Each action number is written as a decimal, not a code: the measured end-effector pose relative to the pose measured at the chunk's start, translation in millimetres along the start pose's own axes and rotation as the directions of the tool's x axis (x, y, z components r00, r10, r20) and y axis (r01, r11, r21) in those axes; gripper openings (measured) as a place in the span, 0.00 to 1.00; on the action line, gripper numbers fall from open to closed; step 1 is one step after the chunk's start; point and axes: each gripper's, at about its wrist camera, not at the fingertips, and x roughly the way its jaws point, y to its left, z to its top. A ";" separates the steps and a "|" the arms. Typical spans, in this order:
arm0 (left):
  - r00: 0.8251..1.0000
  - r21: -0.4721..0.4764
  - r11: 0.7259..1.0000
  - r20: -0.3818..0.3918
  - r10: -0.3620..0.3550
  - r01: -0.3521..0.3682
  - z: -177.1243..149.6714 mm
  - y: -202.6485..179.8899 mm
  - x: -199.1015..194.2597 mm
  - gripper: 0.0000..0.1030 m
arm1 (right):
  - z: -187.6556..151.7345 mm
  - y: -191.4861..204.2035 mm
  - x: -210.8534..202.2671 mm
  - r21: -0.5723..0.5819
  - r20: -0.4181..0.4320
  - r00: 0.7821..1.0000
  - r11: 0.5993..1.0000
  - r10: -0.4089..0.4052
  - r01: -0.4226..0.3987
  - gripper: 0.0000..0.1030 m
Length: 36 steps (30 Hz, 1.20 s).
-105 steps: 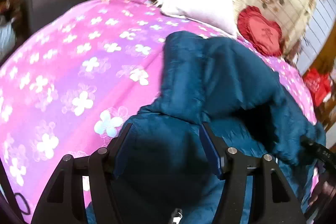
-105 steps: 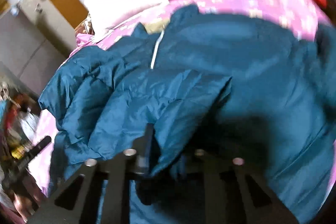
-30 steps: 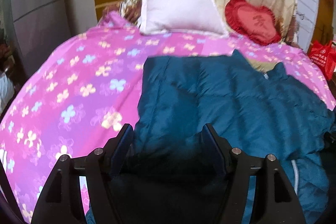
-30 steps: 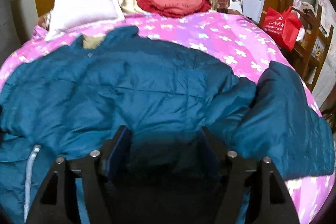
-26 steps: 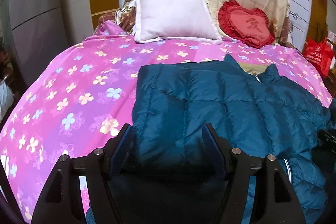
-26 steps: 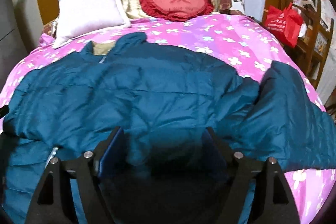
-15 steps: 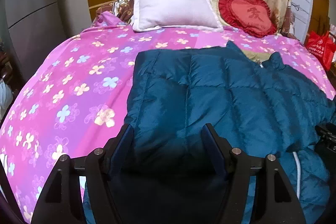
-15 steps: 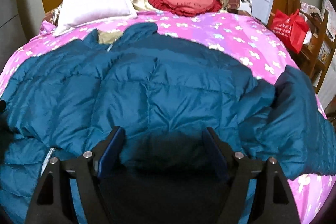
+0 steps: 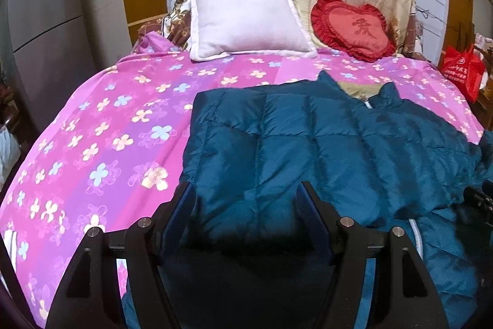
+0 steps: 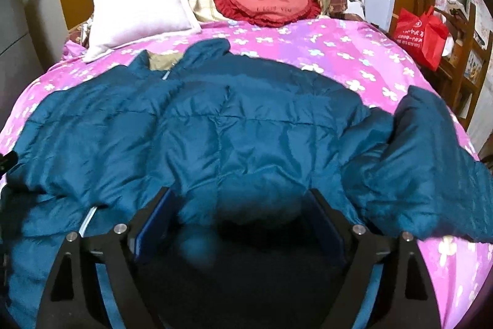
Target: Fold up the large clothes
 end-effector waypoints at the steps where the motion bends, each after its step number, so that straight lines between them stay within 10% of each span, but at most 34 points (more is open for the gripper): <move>1: 1.000 0.001 1.000 0.005 -0.005 0.005 -0.1 -1.7 -4.3 0.46 | -0.9 0.1 -6.3 -0.008 0.004 1.000 1.000 -0.001 0.001 0.86; 20: 0.994 0.004 0.995 0.046 -0.100 0.100 -21.8 -40.3 -93.4 0.46 | -19.1 -44.9 -86.1 0.023 0.054 0.997 0.999 -0.047 0.046 0.86; 36: 0.992 0.017 0.992 -0.001 -0.123 0.123 -36.1 -54.7 -73.1 0.46 | -24.7 -156.7 -94.6 0.134 0.052 0.977 0.971 -0.208 0.200 0.87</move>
